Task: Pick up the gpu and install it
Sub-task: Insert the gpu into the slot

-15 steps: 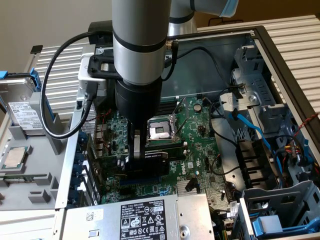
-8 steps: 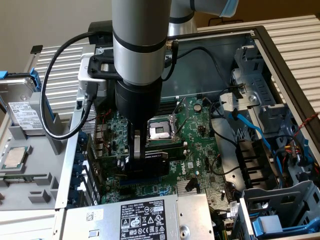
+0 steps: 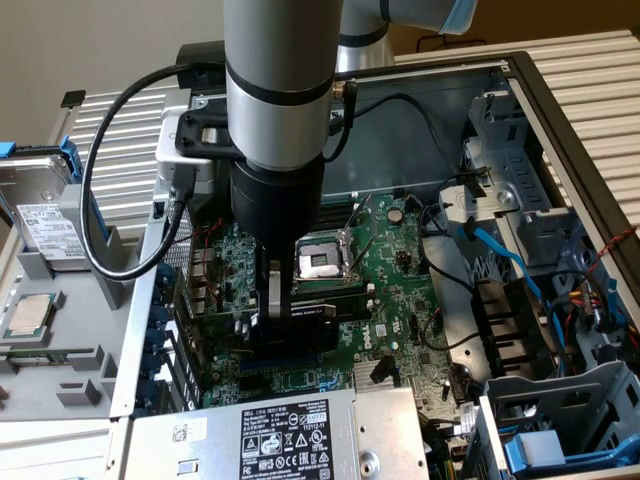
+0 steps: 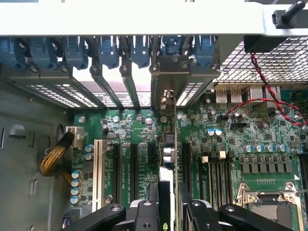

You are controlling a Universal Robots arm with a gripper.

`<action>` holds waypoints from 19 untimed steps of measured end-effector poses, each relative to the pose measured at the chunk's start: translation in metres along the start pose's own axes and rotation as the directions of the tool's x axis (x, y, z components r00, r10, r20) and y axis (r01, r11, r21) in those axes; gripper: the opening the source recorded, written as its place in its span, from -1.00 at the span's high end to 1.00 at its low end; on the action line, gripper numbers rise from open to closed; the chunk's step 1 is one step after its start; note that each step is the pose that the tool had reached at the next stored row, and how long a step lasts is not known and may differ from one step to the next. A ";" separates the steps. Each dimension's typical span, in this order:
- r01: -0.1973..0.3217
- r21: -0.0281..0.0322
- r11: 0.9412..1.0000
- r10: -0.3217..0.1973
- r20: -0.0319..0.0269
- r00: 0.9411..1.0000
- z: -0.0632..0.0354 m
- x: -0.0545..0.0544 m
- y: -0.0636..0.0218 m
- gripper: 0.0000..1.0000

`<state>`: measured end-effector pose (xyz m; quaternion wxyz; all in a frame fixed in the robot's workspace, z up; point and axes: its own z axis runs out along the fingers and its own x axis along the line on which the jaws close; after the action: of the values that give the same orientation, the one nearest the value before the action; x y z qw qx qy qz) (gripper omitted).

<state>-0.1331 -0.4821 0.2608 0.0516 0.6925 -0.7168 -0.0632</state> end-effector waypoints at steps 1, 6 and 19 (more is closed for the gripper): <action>0.001 0.000 1.000 -0.001 0.000 1.000 0.0000 0.000 0.0000 0.47; 0.006 0.000 1.000 -0.006 -0.001 1.000 0.0000 0.000 0.0000 0.47; 0.007 0.000 1.000 -0.007 -0.001 1.000 0.0006 0.000 -0.0001 0.47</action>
<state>-0.1331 -0.4821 0.2602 0.0518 0.6949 -0.7145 -0.0630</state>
